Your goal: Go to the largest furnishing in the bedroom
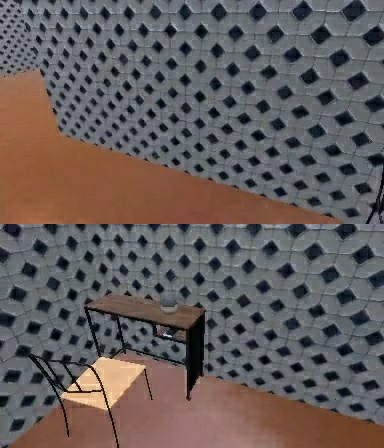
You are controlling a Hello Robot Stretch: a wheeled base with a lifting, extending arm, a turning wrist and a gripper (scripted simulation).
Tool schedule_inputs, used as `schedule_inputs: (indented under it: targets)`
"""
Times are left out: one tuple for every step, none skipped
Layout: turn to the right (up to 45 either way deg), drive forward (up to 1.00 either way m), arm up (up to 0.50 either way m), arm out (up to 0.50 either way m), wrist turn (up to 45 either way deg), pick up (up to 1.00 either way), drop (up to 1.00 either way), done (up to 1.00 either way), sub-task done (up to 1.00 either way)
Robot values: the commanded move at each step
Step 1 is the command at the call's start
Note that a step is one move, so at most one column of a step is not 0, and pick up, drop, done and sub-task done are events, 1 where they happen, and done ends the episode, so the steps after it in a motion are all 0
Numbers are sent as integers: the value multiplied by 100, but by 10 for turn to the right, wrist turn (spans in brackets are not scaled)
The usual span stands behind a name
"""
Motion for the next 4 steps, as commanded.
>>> schedule_inputs:
  targets:
    - [-450, 0, 0, 0, 0, 0, 0, 0, 0]
    - [-420, 0, 0, 0, 0, 0, 0, 0, 0]
    - [0, 100, 0, 0, 0, 0, 0, 0, 0]
    - [0, 100, 0, 0, 0, 0, 0, 0, 0]
